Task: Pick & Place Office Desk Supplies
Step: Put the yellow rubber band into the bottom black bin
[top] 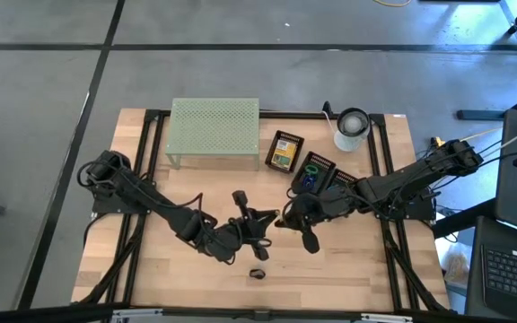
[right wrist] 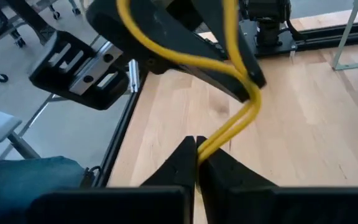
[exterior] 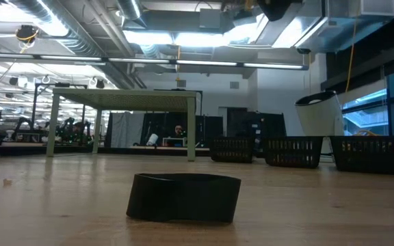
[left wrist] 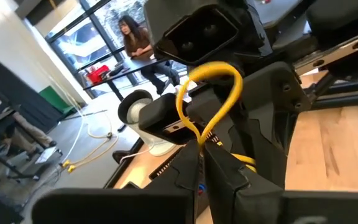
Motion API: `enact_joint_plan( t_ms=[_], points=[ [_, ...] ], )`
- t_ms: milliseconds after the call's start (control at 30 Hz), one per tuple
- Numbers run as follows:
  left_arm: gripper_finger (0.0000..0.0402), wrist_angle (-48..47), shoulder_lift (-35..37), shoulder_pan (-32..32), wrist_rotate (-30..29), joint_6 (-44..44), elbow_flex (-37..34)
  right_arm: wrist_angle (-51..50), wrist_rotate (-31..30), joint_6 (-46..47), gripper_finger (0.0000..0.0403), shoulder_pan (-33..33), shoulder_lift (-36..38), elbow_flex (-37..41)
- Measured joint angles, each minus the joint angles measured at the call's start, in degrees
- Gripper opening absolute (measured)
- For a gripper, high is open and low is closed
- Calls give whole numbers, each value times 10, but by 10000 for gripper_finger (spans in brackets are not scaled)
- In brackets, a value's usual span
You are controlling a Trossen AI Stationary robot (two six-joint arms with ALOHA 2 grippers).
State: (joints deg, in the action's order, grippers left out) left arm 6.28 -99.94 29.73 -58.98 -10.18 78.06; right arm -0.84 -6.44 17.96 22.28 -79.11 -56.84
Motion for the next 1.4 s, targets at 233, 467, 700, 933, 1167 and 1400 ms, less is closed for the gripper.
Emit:
enact_joint_plan(
  t_ms=[233, 467, 700, 933, 1167, 1400],
  points=[
    [73, -1, 0, 18, -31, 22, 0, -7, 0, 43, 5, -1, 4, 0],
    [139, -64, 0, 34, -35, 85, 0, -130, -15, 86, 2, -14, 44, -12],
    [149, -169, 0, 43, -51, 202, 0, -322, -73, 163, 1, -27, 84, -29],
    [142, -220, 0, 51, -52, 259, 0, -541, -82, 289, 1, -36, 90, -32],
    [140, -228, 0, 58, -53, 260, 0, -694, -77, 378, 0, -36, 87, -32],
    [140, -229, 0, 60, -53, 260, 0, -758, -87, 410, 0, -36, 87, -32]
  ],
)
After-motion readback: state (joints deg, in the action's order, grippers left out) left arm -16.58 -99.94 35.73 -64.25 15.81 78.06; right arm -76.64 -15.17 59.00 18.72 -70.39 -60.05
